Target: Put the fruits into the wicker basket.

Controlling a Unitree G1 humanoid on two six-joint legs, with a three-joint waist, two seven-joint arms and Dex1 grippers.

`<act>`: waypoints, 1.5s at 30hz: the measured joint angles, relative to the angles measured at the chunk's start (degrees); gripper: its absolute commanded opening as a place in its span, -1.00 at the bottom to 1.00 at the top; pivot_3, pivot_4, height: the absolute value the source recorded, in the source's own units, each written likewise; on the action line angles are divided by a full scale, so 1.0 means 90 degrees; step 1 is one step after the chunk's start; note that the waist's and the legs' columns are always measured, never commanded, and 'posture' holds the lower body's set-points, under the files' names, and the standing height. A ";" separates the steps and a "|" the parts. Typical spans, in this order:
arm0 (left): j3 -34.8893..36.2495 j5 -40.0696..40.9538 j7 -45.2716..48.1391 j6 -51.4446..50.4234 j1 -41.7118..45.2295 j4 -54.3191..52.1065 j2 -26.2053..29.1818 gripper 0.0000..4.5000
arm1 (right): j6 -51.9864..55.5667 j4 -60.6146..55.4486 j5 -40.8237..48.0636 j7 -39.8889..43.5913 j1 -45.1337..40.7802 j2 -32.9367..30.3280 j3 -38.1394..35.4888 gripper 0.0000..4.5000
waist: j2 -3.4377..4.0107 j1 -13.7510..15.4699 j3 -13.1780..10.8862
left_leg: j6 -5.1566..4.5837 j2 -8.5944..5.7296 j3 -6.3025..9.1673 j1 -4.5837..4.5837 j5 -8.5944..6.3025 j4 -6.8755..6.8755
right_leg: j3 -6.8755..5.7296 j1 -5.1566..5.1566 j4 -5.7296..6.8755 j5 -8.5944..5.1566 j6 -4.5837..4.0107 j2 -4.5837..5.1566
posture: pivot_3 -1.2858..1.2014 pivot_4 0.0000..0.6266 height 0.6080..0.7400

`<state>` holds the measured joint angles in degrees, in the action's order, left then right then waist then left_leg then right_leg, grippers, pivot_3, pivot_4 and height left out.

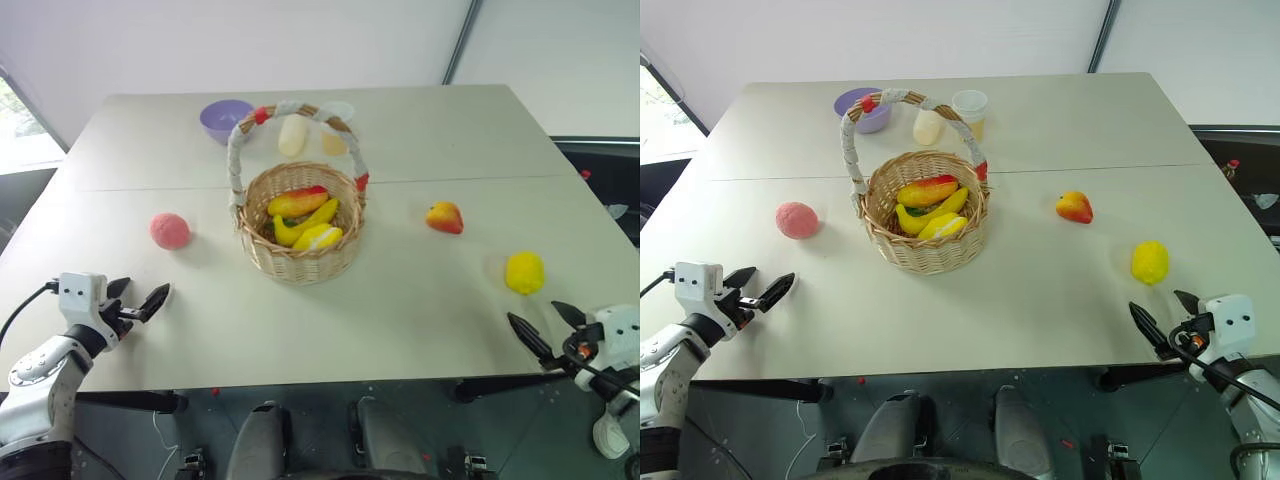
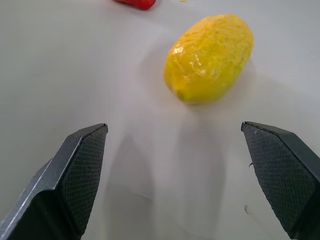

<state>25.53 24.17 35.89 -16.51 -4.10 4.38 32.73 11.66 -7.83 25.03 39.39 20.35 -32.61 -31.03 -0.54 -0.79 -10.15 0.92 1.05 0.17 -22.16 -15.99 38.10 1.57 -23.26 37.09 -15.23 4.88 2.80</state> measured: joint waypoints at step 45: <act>-0.1457 -0.0959 -0.2213 -0.2577 0.3237 0.0057 0.0083 0.99 | 0.2361 -0.2968 0.0582 -0.0062 -0.4476 -0.0727 0.4428 1.00 | -0.0038 0.0001 -0.0012 | -0.0003 -0.0015 0.0021 -0.0031 -0.0001 -0.0001 | -0.0016 -0.0023 -0.0001 0.0015 0.0026 0.0000 | 0.03 -0.52 1.00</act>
<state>12.42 15.53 15.97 -39.71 25.03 4.90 33.47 32.90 -34.55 30.27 38.82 -19.93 -39.15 8.82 -0.88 -0.79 -10.26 0.90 0.91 0.37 -22.44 -16.00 38.09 1.42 -23.46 37.08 -15.10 5.11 2.80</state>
